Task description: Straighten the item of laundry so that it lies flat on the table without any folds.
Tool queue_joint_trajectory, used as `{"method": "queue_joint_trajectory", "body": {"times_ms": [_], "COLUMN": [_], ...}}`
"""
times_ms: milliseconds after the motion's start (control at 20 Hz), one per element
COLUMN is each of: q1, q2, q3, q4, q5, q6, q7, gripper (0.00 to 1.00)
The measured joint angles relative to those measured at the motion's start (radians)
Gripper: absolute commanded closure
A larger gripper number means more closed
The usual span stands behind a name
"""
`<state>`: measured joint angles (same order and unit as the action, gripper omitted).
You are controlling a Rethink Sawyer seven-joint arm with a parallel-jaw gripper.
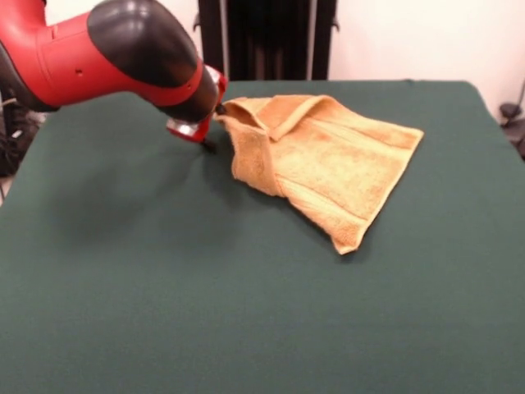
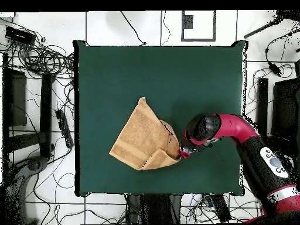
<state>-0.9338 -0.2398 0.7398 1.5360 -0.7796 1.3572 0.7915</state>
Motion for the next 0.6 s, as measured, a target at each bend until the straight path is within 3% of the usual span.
{"method": "queue_joint_trajectory", "body": {"times_ms": [400,600], "q1": [0.061,0.074], "q2": [-0.066,-0.106], "q3": [-0.027,-0.054], "q4": [-0.046,-0.077], "q5": [-0.147,-0.262], "q6": [0.023,0.005], "q7": [0.0,0.0], "gripper": [0.0,0.0]}}
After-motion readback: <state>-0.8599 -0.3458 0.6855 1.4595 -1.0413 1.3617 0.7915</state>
